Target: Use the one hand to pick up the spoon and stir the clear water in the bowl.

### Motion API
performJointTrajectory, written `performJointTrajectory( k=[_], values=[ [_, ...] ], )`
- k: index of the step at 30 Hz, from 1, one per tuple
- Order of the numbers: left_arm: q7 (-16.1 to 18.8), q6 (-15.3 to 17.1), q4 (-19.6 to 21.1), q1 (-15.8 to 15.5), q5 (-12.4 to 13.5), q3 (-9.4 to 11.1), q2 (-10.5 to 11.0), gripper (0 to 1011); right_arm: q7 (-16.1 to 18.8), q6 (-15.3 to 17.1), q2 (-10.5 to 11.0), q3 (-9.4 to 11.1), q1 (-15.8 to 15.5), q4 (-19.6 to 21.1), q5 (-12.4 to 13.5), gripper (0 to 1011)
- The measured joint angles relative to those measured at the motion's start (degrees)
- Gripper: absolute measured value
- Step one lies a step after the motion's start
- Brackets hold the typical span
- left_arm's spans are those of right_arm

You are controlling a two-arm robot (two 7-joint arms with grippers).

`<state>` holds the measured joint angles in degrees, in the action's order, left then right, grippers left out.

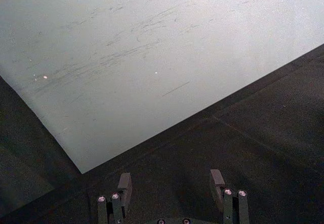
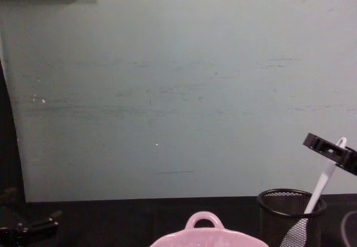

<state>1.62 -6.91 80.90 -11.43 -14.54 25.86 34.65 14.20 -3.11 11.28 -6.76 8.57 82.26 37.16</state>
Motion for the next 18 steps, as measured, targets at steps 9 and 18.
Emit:
performJointTrajectory(
  k=[9, 18],
  values=[
    [0.0, 0.0, 0.0, 0.0, 0.0, 0.0, 0.0, 1011, 0.1, 1.12, 4.75, 0.91, -5.46, 7.8, -0.2, 1002],
    [0.0, 0.0, 0.0, 0.0, 0.0, 0.0, 0.0, 1011, -3.49, -0.66, 9.18, 1.97, -8.19, 11.7, -9.48, 1002]
  ],
)
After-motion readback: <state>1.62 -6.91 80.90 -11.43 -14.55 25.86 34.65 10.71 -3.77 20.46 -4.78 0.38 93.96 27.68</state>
